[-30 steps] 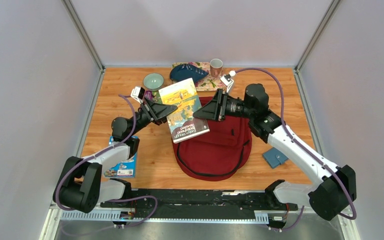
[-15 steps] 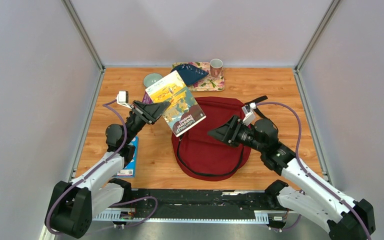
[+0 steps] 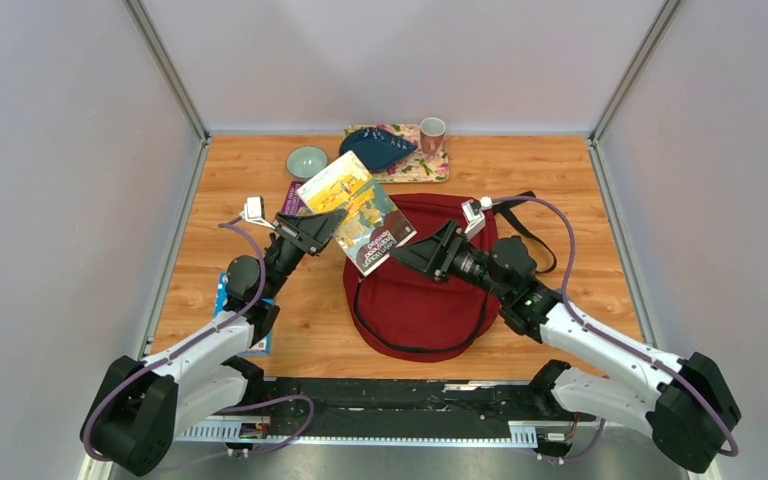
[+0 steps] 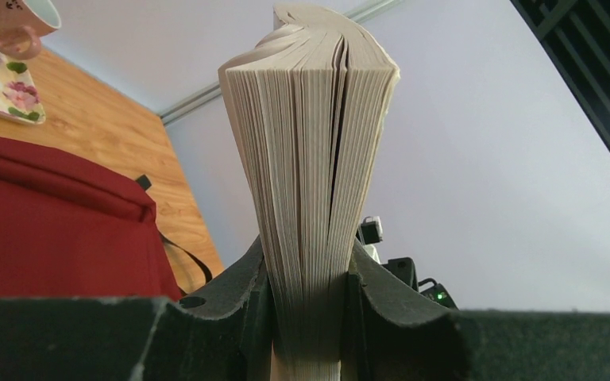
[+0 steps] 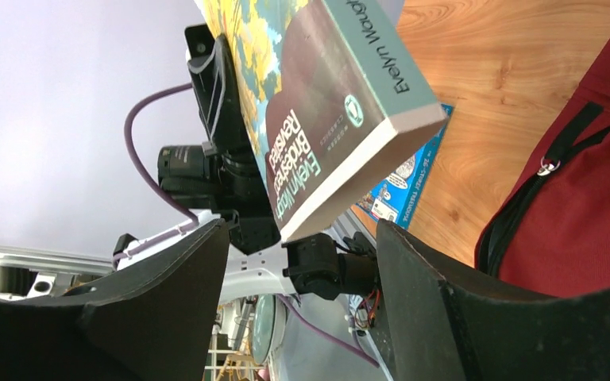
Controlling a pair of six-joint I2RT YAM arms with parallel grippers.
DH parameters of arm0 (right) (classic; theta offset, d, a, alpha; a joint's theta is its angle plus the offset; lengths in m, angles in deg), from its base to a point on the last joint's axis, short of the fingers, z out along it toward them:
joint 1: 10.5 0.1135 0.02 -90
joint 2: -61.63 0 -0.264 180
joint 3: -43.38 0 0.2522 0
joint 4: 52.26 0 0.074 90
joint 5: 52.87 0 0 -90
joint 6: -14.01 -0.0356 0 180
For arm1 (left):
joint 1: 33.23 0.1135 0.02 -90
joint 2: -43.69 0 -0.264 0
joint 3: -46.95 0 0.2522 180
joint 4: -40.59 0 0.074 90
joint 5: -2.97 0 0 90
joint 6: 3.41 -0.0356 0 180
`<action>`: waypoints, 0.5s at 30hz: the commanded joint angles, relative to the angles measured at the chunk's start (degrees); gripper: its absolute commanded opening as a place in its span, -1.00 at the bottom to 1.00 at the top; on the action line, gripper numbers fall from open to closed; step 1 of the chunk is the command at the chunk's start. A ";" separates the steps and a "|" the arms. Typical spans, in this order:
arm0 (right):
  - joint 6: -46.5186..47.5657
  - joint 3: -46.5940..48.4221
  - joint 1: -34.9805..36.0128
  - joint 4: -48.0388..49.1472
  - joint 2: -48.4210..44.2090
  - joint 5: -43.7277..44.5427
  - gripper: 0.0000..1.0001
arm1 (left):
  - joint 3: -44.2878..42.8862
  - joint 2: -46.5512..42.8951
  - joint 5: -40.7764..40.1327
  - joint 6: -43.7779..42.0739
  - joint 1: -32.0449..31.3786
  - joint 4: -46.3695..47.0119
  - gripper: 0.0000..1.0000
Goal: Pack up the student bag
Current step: Pick up the book from the center of the board.
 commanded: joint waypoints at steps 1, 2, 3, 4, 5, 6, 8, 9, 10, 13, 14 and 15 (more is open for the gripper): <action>-2.86 2.93 0.26 7.80 3.55 1.00 0.43 | -0.35 -1.69 -5.49 2.82 -1.17 11.33 -1.00; -3.13 2.93 0.17 9.64 4.17 0.91 0.43 | -0.18 -1.43 -5.75 3.61 -1.44 12.21 -1.00; -3.22 3.19 0.17 9.92 5.22 0.74 0.43 | -0.17 -1.16 -5.93 3.88 -1.53 12.74 -1.00; -3.14 3.71 0.26 10.01 5.84 0.65 0.43 | -0.09 -1.07 -6.10 4.14 -1.61 13.18 -1.00; -2.96 4.33 0.26 10.27 6.37 0.65 0.43 | 0.18 -0.64 -6.28 4.67 -2.05 14.14 -1.00; -3.05 4.59 0.26 10.54 6.89 0.47 0.43 | 0.44 -0.46 -6.63 4.94 -2.23 14.84 -1.00; -3.48 5.12 0.26 12.63 8.30 0.21 0.43 | 0.88 0.24 -7.07 5.81 -2.41 16.52 -1.00; -3.66 5.21 0.26 13.26 8.83 -0.05 0.43 | 0.97 0.51 -7.25 6.17 -2.58 17.13 -1.00; -3.84 5.47 0.26 13.78 9.79 -0.05 0.43 | 1.06 0.95 -7.25 6.60 -2.67 17.75 -1.00; -4.45 6.18 0.26 16.86 11.72 -0.58 0.43 | 1.58 2.79 -7.68 7.75 -3.28 20.55 -1.00; -5.24 6.27 0.26 18.78 12.34 -0.76 0.43 | 1.58 3.14 -7.77 8.10 -3.55 21.00 -1.00; -5.59 6.70 0.35 19.76 13.04 -1.37 0.43 | 1.67 3.50 -7.95 8.28 -3.64 21.44 -1.00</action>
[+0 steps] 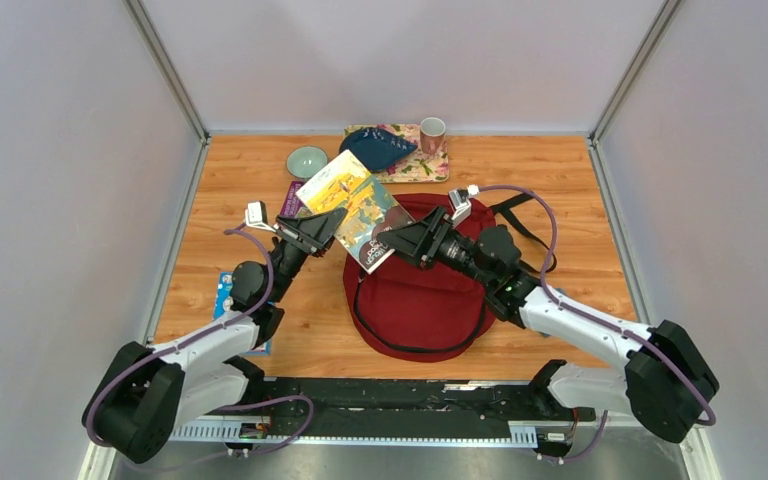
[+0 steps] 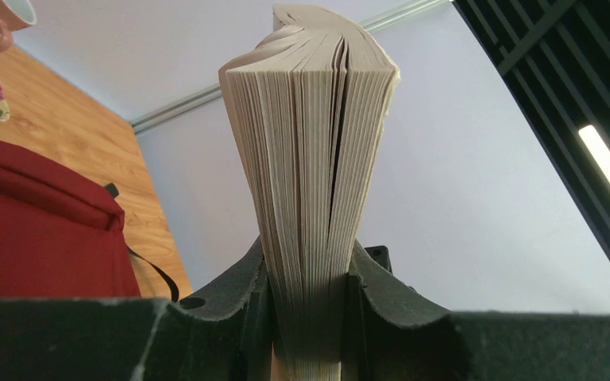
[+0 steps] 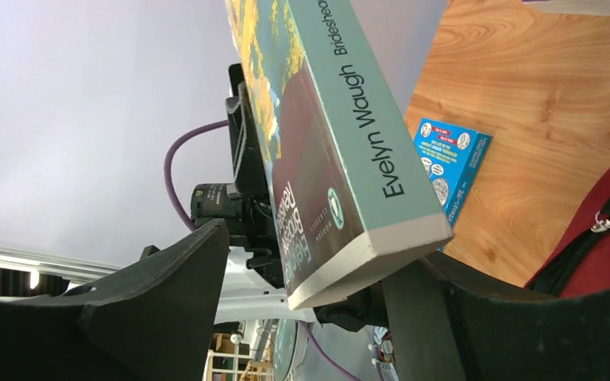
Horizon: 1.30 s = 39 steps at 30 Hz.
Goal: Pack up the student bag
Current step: Pick up the book from the center of the board.
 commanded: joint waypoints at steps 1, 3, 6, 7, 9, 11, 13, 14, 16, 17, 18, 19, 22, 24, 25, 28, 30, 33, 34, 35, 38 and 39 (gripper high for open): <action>-2.31 3.01 0.35 9.47 2.66 -1.28 0.42 | -0.40 1.46 -2.22 3.84 -1.19 14.55 -1.00; -3.54 3.01 0.70 12.28 4.25 -1.55 0.41 | -0.40 2.26 -2.40 4.45 -1.28 15.53 -1.00; -4.42 2.40 1.40 14.75 5.31 -0.85 0.32 | -0.40 3.66 -2.66 4.98 -1.72 17.46 -1.00; -4.34 2.22 1.66 14.92 5.40 -0.50 0.25 | -0.32 4.10 -2.75 5.07 -1.81 17.81 -1.00; -4.17 2.31 1.93 15.10 5.66 0.12 0.22 | -0.40 4.46 -2.66 5.42 -2.07 17.99 -1.00; -3.90 2.31 2.02 15.71 5.92 0.56 0.15 | -0.32 4.98 -2.84 5.60 -2.51 18.78 -1.00; -3.47 2.31 1.93 15.54 5.84 1.43 0.02 | 0.03 5.25 -3.01 5.86 -2.68 19.31 -1.00; -3.11 2.57 2.02 15.19 5.84 1.70 -0.03 | 0.12 5.25 -3.02 6.21 -2.77 19.48 -1.00; -2.76 2.84 1.84 14.49 5.84 2.66 -0.28 | 0.21 5.25 -2.58 6.39 -2.95 19.40 -1.00; -2.41 2.92 1.93 13.96 5.84 3.02 -0.38 | 0.30 5.25 -2.23 6.91 -2.95 19.31 -1.00; -2.15 3.01 1.84 13.87 5.84 3.45 -0.50 | 0.30 5.25 -1.18 7.27 -2.95 19.40 -1.00; -1.97 2.93 1.67 13.78 5.49 3.63 -0.71 | 0.56 5.34 -0.47 7.70 -2.95 19.75 -1.00; -0.13 2.40 1.14 12.21 4.09 4.42 -1.00 | 1.52 4.99 2.69 7.80 -2.95 19.05 -0.76; 2.68 1.96 0.61 8.18 0.49 6.08 -1.00 | 1.97 4.37 7.32 6.66 -2.86 17.04 -0.19; 4.08 1.70 0.44 5.98 -1.18 6.88 -1.00 | 1.88 3.33 9.44 4.22 -2.69 13.11 -0.03; 11.11 2.04 0.00 -8.49 -9.87 13.63 -1.00 | -2.13 -0.53 20.08 -6.46 -1.98 -9.03 0.40; 16.72 2.05 -0.09 -19.32 -17.50 21.77 -1.00 | -6.71 -2.83 23.34 -17.02 -2.16 -28.05 0.45; 20.78 4.32 -0.18 -35.04 -25.86 31.98 -1.00 | -14.28 -5.20 19.06 -35.67 -2.68 -55.71 0.47; 23.14 5.29 -0.18 -38.82 -27.46 34.11 -1.00 | -15.77 -5.91 18.18 -41.02 -2.77 -61.23 0.48; 23.95 6.78 -0.27 -44.61 -28.87 35.96 -1.00 | -16.39 -6.09 17.91 -43.33 -2.95 -63.20 0.50; 25.54 9.68 -0.36 -54.46 -33.97 42.82 -1.00 | -19.82 -4.08 19.48 -51.33 -5.84 -67.35 0.50; 25.89 10.30 -0.36 -56.42 -34.94 45.62 -1.00 | -21.13 -3.11 19.31 -53.62 -9.33 -69.96 0.50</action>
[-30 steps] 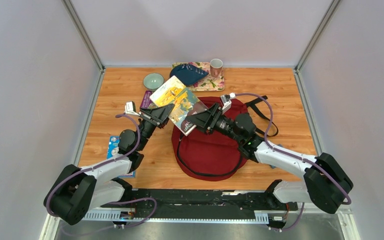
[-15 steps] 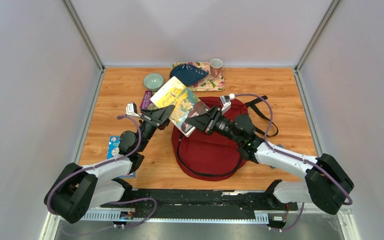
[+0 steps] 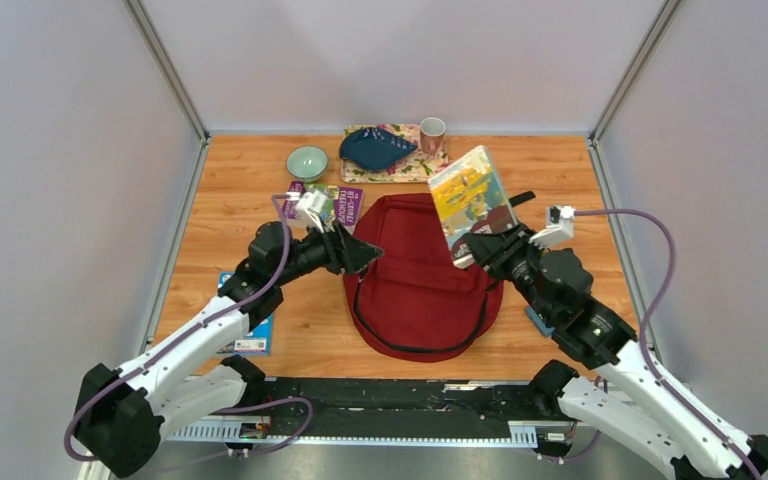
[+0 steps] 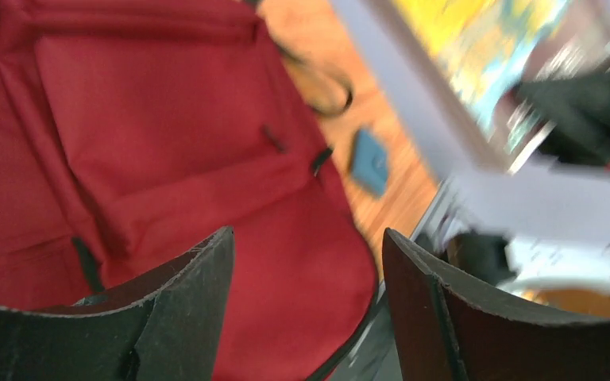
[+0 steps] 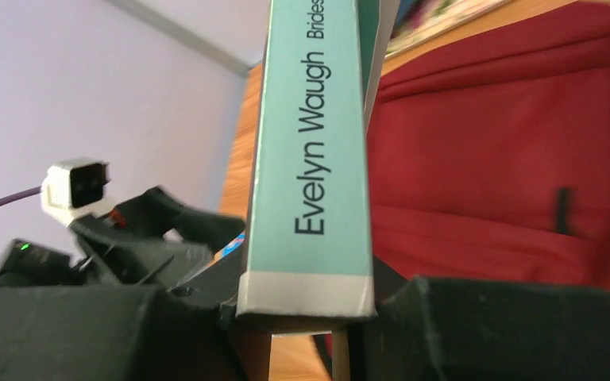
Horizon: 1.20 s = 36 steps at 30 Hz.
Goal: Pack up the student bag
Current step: Pick up the book from the center of the board, then place the book in the student bag.
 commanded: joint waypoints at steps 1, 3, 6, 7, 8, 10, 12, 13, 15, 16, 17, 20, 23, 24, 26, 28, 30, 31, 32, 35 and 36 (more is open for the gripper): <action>6.48 7.20 0.08 -14.47 -6.22 16.02 -1.00 | -7.82 5.10 1.96 -23.45 -7.61 -22.34 0.50; 6.92 8.95 0.08 -19.48 -7.46 19.18 -1.00 | -11.61 8.63 -0.59 -28.22 -13.57 -26.93 0.50; 6.93 10.28 -0.01 -23.44 -10.01 20.86 -1.00 | -18.21 15.40 -1.65 -36.23 -18.34 -33.71 0.49; 6.75 10.37 -0.01 -24.84 -10.36 21.05 -1.00 | -20.84 18.55 -1.39 -38.86 -20.61 -36.16 0.49; 6.40 10.37 0.08 -25.38 -11.06 21.48 -1.00 | -21.99 20.06 -0.52 -39.93 -21.50 -37.23 0.49; 5.87 10.11 0.08 -26.96 -11.77 21.75 -1.00 | -24.37 23.05 0.19 -42.30 -24.39 -39.17 0.50; 4.91 9.93 0.08 -27.93 -12.65 22.10 -1.00 | -25.43 25.25 0.72 -44.49 -26.51 -40.13 0.50; 4.73 9.76 -0.01 -28.63 -13.00 22.10 -1.00 | -25.78 25.87 0.81 -45.03 -28.44 -40.40 0.50; 4.20 9.67 0.08 -29.07 -13.61 22.02 -1.00 | -26.83 27.71 0.98 -46.52 -29.86 -41.19 0.50; 4.11 9.67 -0.01 -29.34 -13.79 22.02 -1.00 | -27.10 28.07 1.25 -46.79 -30.38 -41.19 0.50; 4.11 9.67 0.08 -29.51 -13.97 21.93 -1.00 | -27.45 28.59 2.12 -47.05 -31.26 -41.28 0.50; 4.02 9.84 0.08 -30.13 -14.06 22.02 -1.00 | -28.68 30.53 3.26 -47.67 -32.32 -40.93 0.50; 4.02 9.93 0.08 -30.40 -14.05 22.02 -1.00 | -29.21 32.55 3.45 -48.20 -32.85 -40.58 0.50; 3.85 9.93 0.08 -30.40 -14.06 21.93 -1.00 | -29.12 33.51 3.45 -48.29 -32.94 -40.32 0.50; 3.85 9.93 -0.01 -30.40 -14.05 21.58 -1.00 | -29.12 34.57 3.62 -48.20 -33.03 -40.14 0.50; 3.67 9.76 0.08 -30.48 -14.14 21.49 -1.00 | -28.77 35.63 3.10 -47.67 -33.11 -39.26 0.50; 3.41 9.49 0.08 -30.48 -14.23 21.31 -1.00 | -27.99 36.16 2.04 -47.32 -33.11 -37.95 0.49; 3.23 9.41 0.08 -30.57 -14.23 21.31 -1.00 | -27.63 36.25 1.34 -47.15 -33.20 -37.51 0.48; 3.06 9.32 0.08 -30.48 -14.49 21.14 -1.00 | -27.54 36.42 1.25 -47.06 -33.20 -37.24 0.47; 2.97 8.88 0.08 -30.57 -15.02 20.96 -1.00 | -27.80 37.30 0.63 -46.97 -33.20 -37.15 0.40; 2.88 8.70 0.08 -30.57 -15.11 21.05 -1.00 | -27.98 37.48 0.63 -46.71 -33.20 -36.89 0.32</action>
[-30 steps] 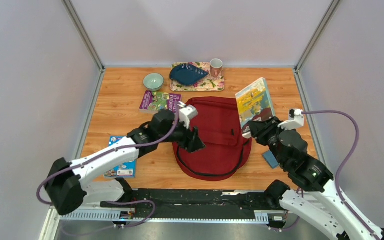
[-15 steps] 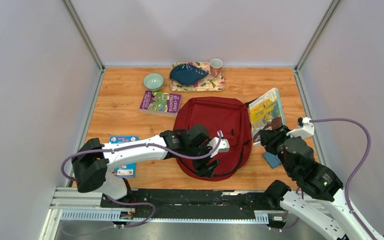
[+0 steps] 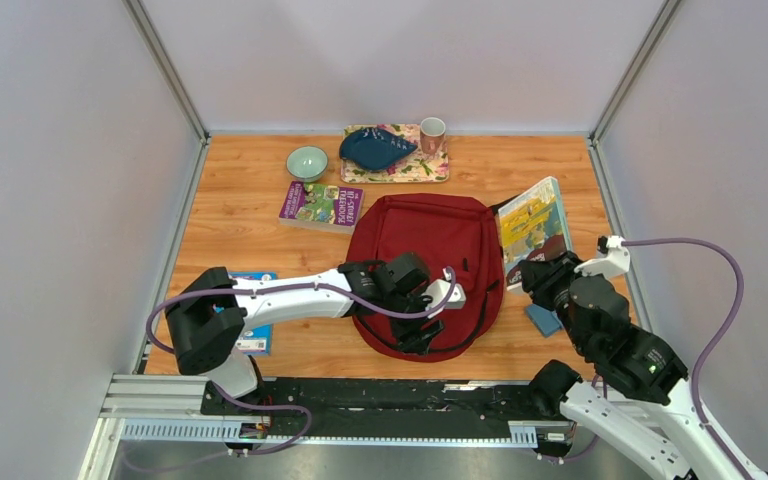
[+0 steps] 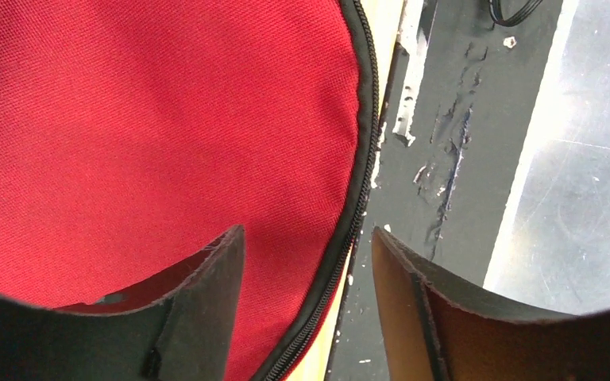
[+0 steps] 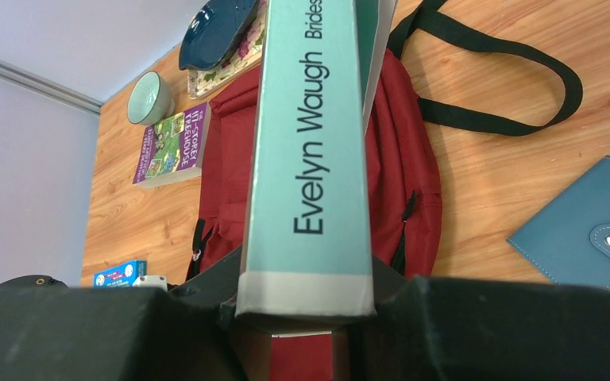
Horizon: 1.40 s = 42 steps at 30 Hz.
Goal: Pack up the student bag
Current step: Place the book in the student bag.
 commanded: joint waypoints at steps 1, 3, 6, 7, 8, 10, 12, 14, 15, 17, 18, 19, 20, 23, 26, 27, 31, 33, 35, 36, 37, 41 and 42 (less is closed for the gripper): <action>-0.90 1.73 0.15 5.17 -1.75 1.84 -1.00 | -0.75 0.63 -0.89 -0.52 -0.44 3.09 0.30; -0.90 1.64 0.06 5.17 -2.11 1.92 -1.00 | -0.83 1.15 -0.90 -0.08 -0.44 3.71 0.19; -0.90 1.64 0.15 5.08 -2.19 1.84 -1.00 | -1.62 2.12 -0.37 0.27 -0.44 3.36 0.15; -0.90 1.64 0.06 5.08 -2.20 1.92 -1.00 | -1.89 2.29 -0.20 0.27 -0.44 3.09 0.15; -0.81 1.64 0.06 5.08 -2.20 1.92 -1.00 | -1.89 2.38 0.07 0.27 -0.44 3.09 0.15; -0.99 1.55 0.06 4.90 -2.28 2.01 -1.00 | -1.80 2.38 0.16 0.18 -0.44 3.09 0.15; -1.25 1.55 0.15 4.73 -2.28 2.01 -1.00 | -1.63 2.30 0.07 0.10 -0.44 3.00 0.15; -1.34 1.47 0.15 4.64 -2.20 1.93 -1.00 | -1.45 2.30 -0.10 0.09 -0.44 2.83 0.14; -1.34 1.38 0.15 4.64 -2.20 2.10 -1.00 | -1.45 2.30 -0.11 0.09 -0.44 2.83 0.08; -1.52 1.38 0.06 4.46 -2.02 2.19 -1.00 | -1.27 2.47 -0.28 0.18 -0.44 2.83 0.00; -1.60 1.38 0.15 4.55 -2.02 2.19 -1.00 | -1.27 2.39 -0.28 0.18 -0.44 2.83 -0.12; -1.52 1.38 0.06 4.46 -1.93 2.27 -1.00 | -1.27 2.38 -0.37 0.10 -0.53 2.92 -0.21; -1.60 1.38 0.15 4.55 -1.93 2.19 -1.00 | -1.19 2.47 -0.46 0.36 -0.44 2.83 -0.30; -1.52 1.29 0.15 4.37 -1.84 2.27 -1.00 | -1.01 2.39 -0.98 0.53 -0.53 3.00 -0.65; -1.69 1.29 0.06 4.29 -1.75 2.36 -1.00 | -0.92 2.38 -1.60 0.53 -0.53 3.44 -0.99; -1.78 1.29 0.06 4.29 -1.76 2.36 -1.00 | -0.92 2.30 -1.77 0.45 -0.53 3.62 -1.00; -1.17 1.81 0.06 3.85 -1.58 3.33 -1.00 | -1.10 2.21 -4.66 2.90 -0.53 5.46 -1.00; -0.12 2.52 0.15 2.71 -1.23 4.12 -0.99 | -1.97 2.30 -6.25 4.05 -0.44 7.04 -1.00; 0.76 4.09 0.06 1.83 -0.53 5.26 -0.99 | -3.98 2.99 -7.84 5.10 -0.26 8.62 -1.00; 1.12 4.62 0.15 0.43 -0.26 5.70 -0.99 | -4.96 3.43 -7.93 5.54 0.26 9.15 -1.00; 1.90 5.41 0.15 -0.19 0.78 6.23 -0.99 | -6.10 3.96 -7.49 5.98 0.61 10.29 -1.00; 3.05 9.54 0.15 -4.66 3.60 7.46 -1.00 | -14.60 8.61 -5.65 9.76 3.07 12.93 -1.00; 3.06 10.25 0.06 -5.37 4.13 7.81 -1.00 | -16.55 9.76 -5.30 10.20 3.69 12.94 -1.00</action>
